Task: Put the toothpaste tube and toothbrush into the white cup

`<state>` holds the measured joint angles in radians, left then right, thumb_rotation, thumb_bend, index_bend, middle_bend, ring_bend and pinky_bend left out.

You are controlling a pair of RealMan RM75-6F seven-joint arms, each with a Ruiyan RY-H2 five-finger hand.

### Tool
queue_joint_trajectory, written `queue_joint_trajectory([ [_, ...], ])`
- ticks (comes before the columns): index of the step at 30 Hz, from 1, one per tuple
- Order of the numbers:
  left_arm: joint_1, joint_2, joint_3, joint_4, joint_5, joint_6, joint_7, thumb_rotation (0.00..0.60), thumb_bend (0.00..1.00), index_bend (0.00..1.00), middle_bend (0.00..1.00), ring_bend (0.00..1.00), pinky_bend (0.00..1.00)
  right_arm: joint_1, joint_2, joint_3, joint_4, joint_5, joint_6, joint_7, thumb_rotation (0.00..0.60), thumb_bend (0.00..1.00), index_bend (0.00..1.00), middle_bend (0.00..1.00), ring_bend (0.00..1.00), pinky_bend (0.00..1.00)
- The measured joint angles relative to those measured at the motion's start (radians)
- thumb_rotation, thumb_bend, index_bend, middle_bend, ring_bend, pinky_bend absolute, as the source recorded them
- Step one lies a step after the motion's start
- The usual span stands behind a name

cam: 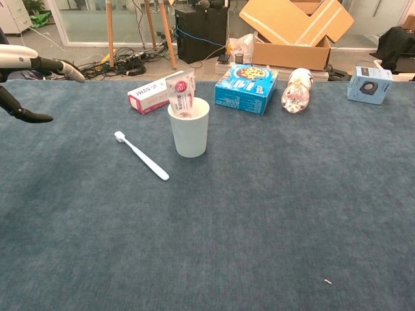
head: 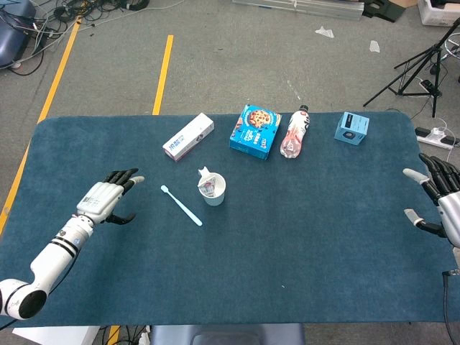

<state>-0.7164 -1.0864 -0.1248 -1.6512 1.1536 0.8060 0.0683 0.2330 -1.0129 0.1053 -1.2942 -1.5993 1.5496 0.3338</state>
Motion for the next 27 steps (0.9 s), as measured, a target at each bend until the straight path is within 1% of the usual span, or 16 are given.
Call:
queue_joint_trajectory([
  [2,0.000,-0.008,0.018,0.023,0.049,0.004,0.029,0.600,0.29,0.09,0.01,0.03,0.15,-0.001,0.002,0.001,-0.006,0.001,-0.001,-0.006,0.600,0.20,0.23,0.00,0.00,0.13],
  [3,0.000,-0.013,0.025,0.034,0.070,0.010,0.047,0.600,0.29,0.09,0.07,0.11,0.27,-0.001,0.003,0.001,-0.008,0.001,-0.001,-0.008,0.600,0.20,0.23,0.00,0.00,0.13],
  [4,0.000,-0.024,0.033,0.052,0.098,0.021,0.076,0.600,0.29,0.08,0.15,0.21,0.37,-0.002,0.004,0.001,-0.011,0.002,-0.001,-0.010,0.600,0.20,0.23,0.00,0.00,0.13],
  [5,0.000,-0.034,0.040,0.067,0.120,0.030,0.098,0.600,0.29,0.08,0.25,0.29,0.44,-0.002,0.006,0.002,-0.013,0.003,-0.001,-0.011,0.600,0.20,0.23,0.00,0.00,0.13],
  [6,-0.001,-0.047,0.047,0.085,0.141,0.039,0.120,0.600,0.29,0.08,0.36,0.39,0.52,-0.003,0.006,0.002,-0.013,0.004,-0.002,-0.011,0.600,0.20,0.23,0.00,0.00,0.13],
  [7,-0.003,-0.066,0.055,0.109,0.166,0.047,0.144,0.600,0.30,0.08,0.50,0.51,0.60,-0.003,0.008,0.002,-0.015,0.005,-0.002,-0.012,0.600,0.20,0.23,0.00,0.00,0.13],
  [8,-0.006,-0.081,0.060,0.126,0.180,0.050,0.155,0.600,0.31,0.08,0.58,0.57,0.65,-0.004,0.008,0.003,-0.015,0.006,-0.002,-0.012,0.600,0.20,0.23,0.00,0.00,0.13],
  [10,-0.018,-0.111,0.070,0.153,0.197,0.043,0.167,0.600,0.36,0.08,0.79,0.73,0.78,-0.005,0.010,0.003,-0.016,0.007,-0.002,-0.011,0.600,0.20,0.23,0.00,0.00,0.13],
  [12,-0.030,-0.124,0.075,0.165,0.203,0.025,0.175,0.600,0.43,0.08,0.93,0.82,0.85,-0.007,0.010,0.003,-0.016,0.008,-0.002,-0.009,0.600,0.20,0.23,0.00,0.00,0.13],
  [13,-0.039,-0.134,0.078,0.174,0.207,0.012,0.181,0.600,0.49,0.08,0.98,0.86,0.87,-0.007,0.010,0.003,-0.015,0.009,-0.003,-0.008,0.600,0.20,0.23,0.00,0.00,0.13],
  [16,-0.062,-0.163,0.085,0.191,0.216,-0.021,0.199,0.600,0.57,0.07,1.00,0.91,0.90,-0.009,0.010,0.004,-0.011,0.012,-0.004,-0.003,0.600,0.20,0.23,0.00,0.00,0.13],
  [20,-0.087,-0.190,0.091,0.198,0.212,-0.066,0.220,0.600,0.66,0.06,1.00,0.92,0.91,-0.010,0.006,0.003,-0.001,0.013,-0.006,0.007,0.600,0.20,0.23,0.00,0.00,0.13],
  [27,-0.121,-0.253,0.090,0.223,0.191,-0.101,0.251,0.600,0.71,0.03,1.00,0.92,0.91,-0.015,-0.001,0.001,0.018,0.013,-0.004,0.025,0.600,0.20,0.23,0.00,0.00,0.13],
])
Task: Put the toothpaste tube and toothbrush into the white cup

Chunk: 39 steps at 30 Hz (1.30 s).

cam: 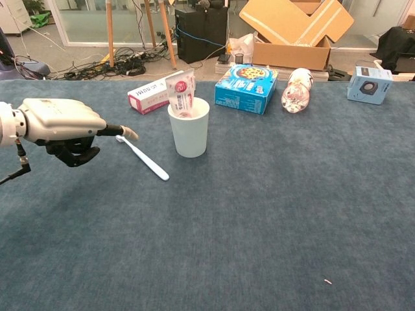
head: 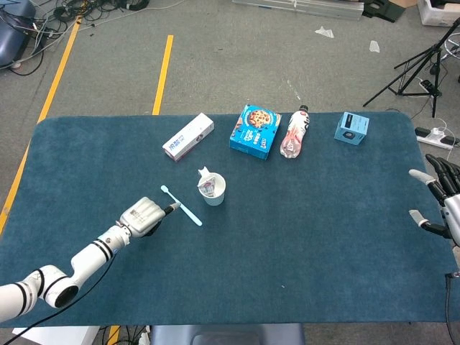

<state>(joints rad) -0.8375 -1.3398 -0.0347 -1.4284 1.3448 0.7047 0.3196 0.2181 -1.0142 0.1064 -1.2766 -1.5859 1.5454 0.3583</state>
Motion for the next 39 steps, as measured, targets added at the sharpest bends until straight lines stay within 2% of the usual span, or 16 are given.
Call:
queue_joint_trajectory([
  [15,-0.059,-0.077,-0.023,0.069,-0.116,-0.055,0.080,0.600,0.76,0.02,1.00,0.93,0.91,-0.007,-0.017,-0.004,0.040,0.003,-0.003,0.033,0.600,0.20,0.23,0.00,0.00,0.13],
  [24,-0.094,-0.135,-0.026,0.165,-0.221,-0.095,0.123,0.600,0.76,0.02,1.00,0.93,0.91,-0.007,-0.019,-0.004,0.048,0.004,-0.005,0.039,0.600,0.20,0.23,0.00,0.00,0.13],
  [31,-0.111,-0.157,-0.011,0.203,-0.271,-0.111,0.152,0.600,0.76,0.05,1.00,0.93,0.91,-0.010,-0.020,-0.004,0.055,0.007,-0.006,0.049,0.600,0.20,0.23,0.00,0.00,0.13],
  [39,-0.115,-0.150,0.009,0.196,-0.306,-0.103,0.175,0.600,0.76,0.06,1.00,0.93,0.91,-0.008,-0.023,-0.004,0.058,0.005,-0.008,0.050,0.600,0.20,0.23,0.00,0.00,0.13],
])
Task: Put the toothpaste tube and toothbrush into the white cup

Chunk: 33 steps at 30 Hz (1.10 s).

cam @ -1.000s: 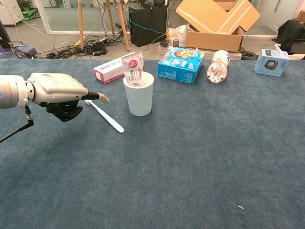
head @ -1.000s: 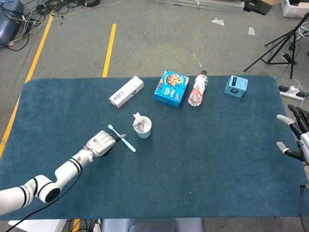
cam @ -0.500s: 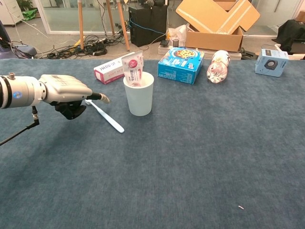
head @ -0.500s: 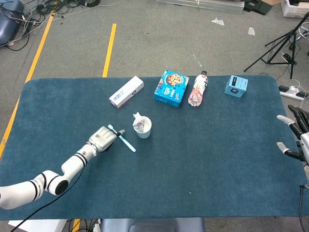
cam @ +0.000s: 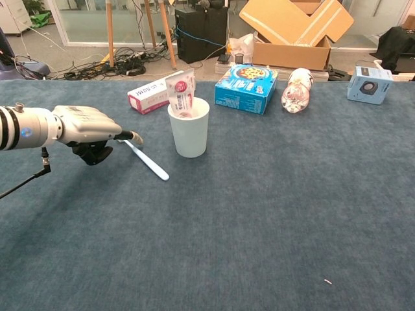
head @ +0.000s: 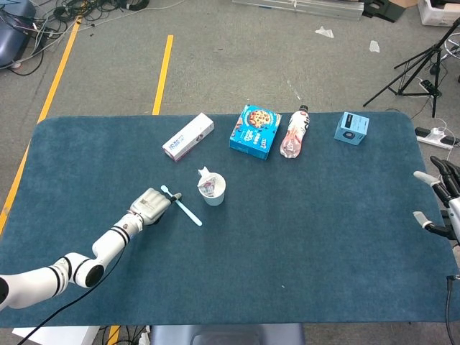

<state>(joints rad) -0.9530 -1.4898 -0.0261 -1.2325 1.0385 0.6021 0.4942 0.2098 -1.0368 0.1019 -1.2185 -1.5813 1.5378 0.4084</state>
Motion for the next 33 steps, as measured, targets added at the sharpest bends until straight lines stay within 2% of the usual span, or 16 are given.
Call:
queue_joint_trajectory([
  [22,0.021,0.075,0.057,-0.065,-0.084,0.054,0.056,0.600,0.77,0.12,1.00,0.93,0.91,0.012,-0.007,-0.003,-0.011,-0.008,-0.016,-0.020,0.600,0.20,0.23,0.00,0.00,0.13],
  [33,0.019,0.071,0.057,-0.058,-0.092,0.065,0.056,0.600,0.77,0.12,1.00,0.93,0.91,0.016,-0.011,-0.005,-0.010,-0.008,-0.024,-0.024,0.600,0.20,0.23,0.00,0.00,0.13],
])
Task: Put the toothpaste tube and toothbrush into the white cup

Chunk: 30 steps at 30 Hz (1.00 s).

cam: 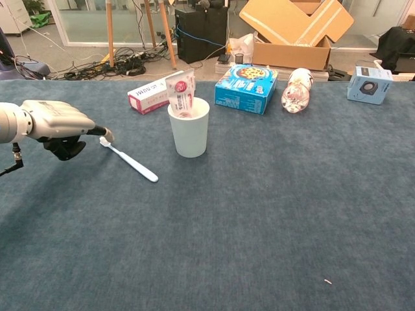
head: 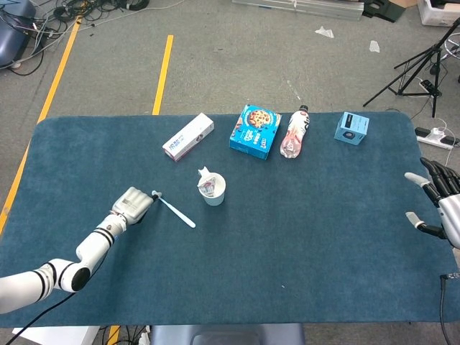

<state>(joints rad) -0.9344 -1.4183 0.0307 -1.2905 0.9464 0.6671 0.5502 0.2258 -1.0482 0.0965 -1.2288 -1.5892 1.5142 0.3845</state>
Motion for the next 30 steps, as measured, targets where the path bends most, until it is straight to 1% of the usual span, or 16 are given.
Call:
queue_joint_trajectory([
  [6,-0.005,-0.002,-0.004,-0.006,0.008,0.004,-0.004,0.600,0.77,0.12,1.00,0.93,0.91,0.000,0.000,0.000,0.003,0.002,-0.002,0.002,0.600,0.20,0.23,0.00,0.00,0.13],
  [11,-0.011,-0.013,-0.004,0.012,0.001,0.001,0.005,0.600,0.77,0.12,1.00,0.93,0.91,-0.001,-0.002,-0.001,0.006,0.003,-0.002,0.004,0.600,0.20,0.23,0.00,0.00,0.13],
  [19,-0.032,-0.047,-0.007,0.079,-0.068,-0.020,0.039,0.600,0.77,0.12,1.00,0.93,0.91,-0.004,0.001,-0.001,0.007,0.003,0.003,0.008,0.600,0.20,0.23,0.00,0.00,0.13],
  [24,-0.038,-0.047,0.013,0.079,-0.101,-0.025,0.076,0.600,0.77,0.12,1.00,0.93,0.91,-0.004,0.000,-0.001,0.014,0.006,0.002,0.018,0.600,0.20,0.23,0.00,0.00,0.13],
  [30,-0.036,-0.017,0.042,0.026,-0.116,-0.006,0.111,0.600,0.77,0.12,1.00,0.93,0.91,-0.003,-0.004,-0.002,0.022,0.005,0.001,0.024,0.600,0.20,0.23,0.00,0.00,0.13],
])
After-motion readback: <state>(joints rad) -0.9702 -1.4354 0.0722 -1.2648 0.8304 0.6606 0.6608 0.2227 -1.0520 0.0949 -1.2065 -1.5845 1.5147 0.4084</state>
